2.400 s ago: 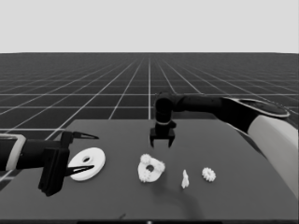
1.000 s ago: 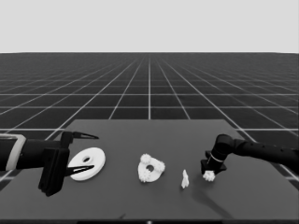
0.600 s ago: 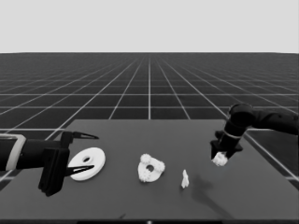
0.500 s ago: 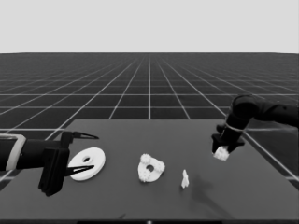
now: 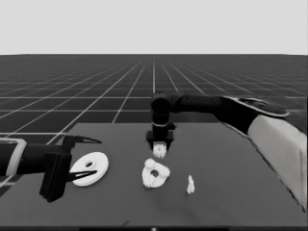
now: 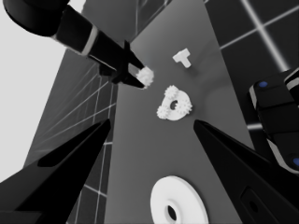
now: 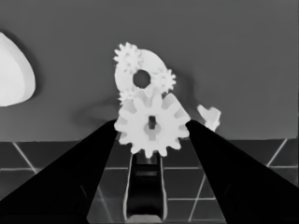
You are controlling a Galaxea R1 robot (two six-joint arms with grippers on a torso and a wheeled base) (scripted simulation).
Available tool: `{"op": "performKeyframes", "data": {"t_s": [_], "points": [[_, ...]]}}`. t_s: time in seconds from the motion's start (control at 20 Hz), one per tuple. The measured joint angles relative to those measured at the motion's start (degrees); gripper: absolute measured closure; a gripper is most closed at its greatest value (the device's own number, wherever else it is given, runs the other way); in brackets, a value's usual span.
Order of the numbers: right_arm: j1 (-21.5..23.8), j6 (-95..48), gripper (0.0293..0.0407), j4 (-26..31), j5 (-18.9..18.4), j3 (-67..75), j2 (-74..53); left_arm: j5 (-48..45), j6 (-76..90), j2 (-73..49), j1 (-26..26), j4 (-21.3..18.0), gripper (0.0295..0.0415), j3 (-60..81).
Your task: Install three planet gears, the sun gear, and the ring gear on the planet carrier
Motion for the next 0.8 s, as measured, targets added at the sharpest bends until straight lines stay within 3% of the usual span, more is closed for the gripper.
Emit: {"op": "performKeyframes", "data": {"t_s": [0.25,0.35,0.45,0.8], "points": [[-0.09,-2.48,0.0390,-0.10,-0.15,-6.60,4.41,0.00,0.00,0.00,0.00,0.00,0.0326,0.00],[-12.45,-2.87,0.0390,-12.68,2.12,-7.37,4.64,0.00,0.00,0.00,0.00,0.00,0.0326,0.00],[-17.26,-4.86,0.0390,-16.80,3.38,-10.49,5.45,0.00,0.00,0.00,0.00,0.00,0.0326,0.00],[-19.59,-5.92,0.0390,-18.72,4.29,-12.68,6.02,0.00,0.00,0.00,0.00,0.00,0.0326,0.00]]}}
